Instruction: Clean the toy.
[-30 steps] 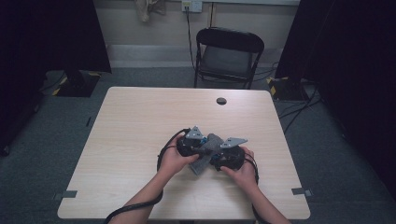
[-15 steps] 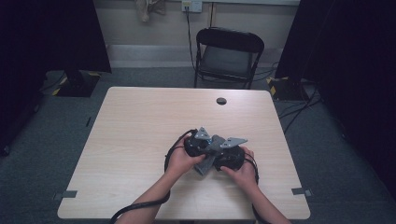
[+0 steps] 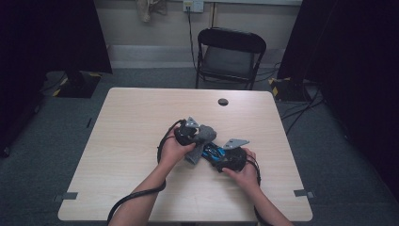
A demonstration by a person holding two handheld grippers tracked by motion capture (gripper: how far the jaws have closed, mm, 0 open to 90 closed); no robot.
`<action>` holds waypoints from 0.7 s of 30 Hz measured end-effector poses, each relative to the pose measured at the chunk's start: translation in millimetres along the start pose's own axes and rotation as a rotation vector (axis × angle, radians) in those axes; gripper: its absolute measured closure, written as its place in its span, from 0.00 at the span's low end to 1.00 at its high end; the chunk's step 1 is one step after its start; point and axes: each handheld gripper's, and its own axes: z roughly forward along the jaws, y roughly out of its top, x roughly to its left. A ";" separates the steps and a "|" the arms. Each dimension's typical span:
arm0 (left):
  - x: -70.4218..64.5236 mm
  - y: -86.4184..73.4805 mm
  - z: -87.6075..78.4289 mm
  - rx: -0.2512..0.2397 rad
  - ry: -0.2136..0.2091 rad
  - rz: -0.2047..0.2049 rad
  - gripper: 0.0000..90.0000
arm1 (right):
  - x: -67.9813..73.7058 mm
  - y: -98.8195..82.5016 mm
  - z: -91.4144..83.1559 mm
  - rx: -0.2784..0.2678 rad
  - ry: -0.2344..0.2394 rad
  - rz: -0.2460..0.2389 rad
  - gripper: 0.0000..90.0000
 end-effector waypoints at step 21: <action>30.9 -12.9 -1.7 0.015 0.068 -0.067 0.83 | 0.0 0.0 0.0 0.000 0.000 0.000 0.27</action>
